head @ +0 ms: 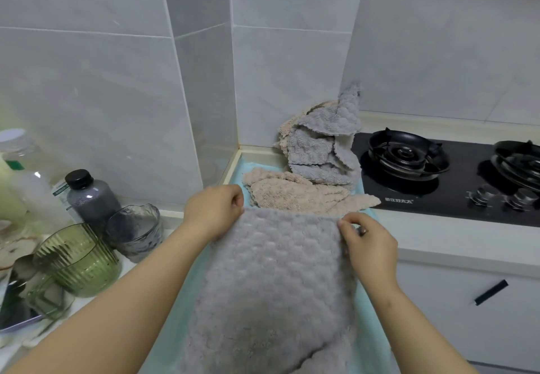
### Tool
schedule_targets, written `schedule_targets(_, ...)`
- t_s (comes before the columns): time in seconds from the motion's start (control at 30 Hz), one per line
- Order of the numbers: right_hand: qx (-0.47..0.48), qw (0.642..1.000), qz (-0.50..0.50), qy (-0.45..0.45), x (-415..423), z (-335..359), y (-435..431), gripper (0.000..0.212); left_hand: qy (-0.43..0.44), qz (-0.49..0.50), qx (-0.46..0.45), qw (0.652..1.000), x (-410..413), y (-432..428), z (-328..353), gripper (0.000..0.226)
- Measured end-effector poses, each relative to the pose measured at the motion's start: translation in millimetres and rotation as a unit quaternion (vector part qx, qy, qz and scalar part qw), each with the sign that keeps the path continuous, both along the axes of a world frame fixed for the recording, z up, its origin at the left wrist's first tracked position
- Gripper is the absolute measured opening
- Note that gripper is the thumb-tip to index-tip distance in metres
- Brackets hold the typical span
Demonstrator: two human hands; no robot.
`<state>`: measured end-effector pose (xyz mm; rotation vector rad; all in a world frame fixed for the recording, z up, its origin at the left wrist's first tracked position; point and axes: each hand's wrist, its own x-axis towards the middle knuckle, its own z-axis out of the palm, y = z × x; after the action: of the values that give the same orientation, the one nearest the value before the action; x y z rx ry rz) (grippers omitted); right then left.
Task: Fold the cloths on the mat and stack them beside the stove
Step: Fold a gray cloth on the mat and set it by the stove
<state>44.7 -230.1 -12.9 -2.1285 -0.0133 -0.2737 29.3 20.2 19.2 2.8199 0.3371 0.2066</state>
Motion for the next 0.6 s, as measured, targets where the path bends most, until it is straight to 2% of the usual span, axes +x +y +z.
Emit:
schedule_targets(0.1,0.034,0.999,-0.001,-0.018,15,7,4,0.017,-0.028,0.027,-0.01,0.999,16,-2,5,0.012)
schedule_targets(0.2,0.008,1.0,0.018,-0.016,26,7,9,0.012,-0.049,0.05,-0.01,0.998,27,-8,-2,0.012)
schedule_targets(0.3,-0.06,0.995,0.081,0.015,27,-6,12,0.039,-0.024,0.008,-0.055,0.998,25,-10,-26,0.039)
schedule_targets(0.37,-0.106,0.991,0.082,0.027,18,-18,12,0.041,-0.007,-0.023,-0.05,0.998,15,-12,-45,0.053)
schedule_targets(0.5,-0.131,0.988,0.063,0.053,-16,-37,3,0.02,-0.019,-0.048,-0.035,0.998,-28,-24,-79,0.029)
schedule_targets(0.6,-0.177,0.973,0.134,0.065,-45,-56,-9,0.012,-0.02,-0.129,-0.083,0.988,-70,-25,-111,0.016)
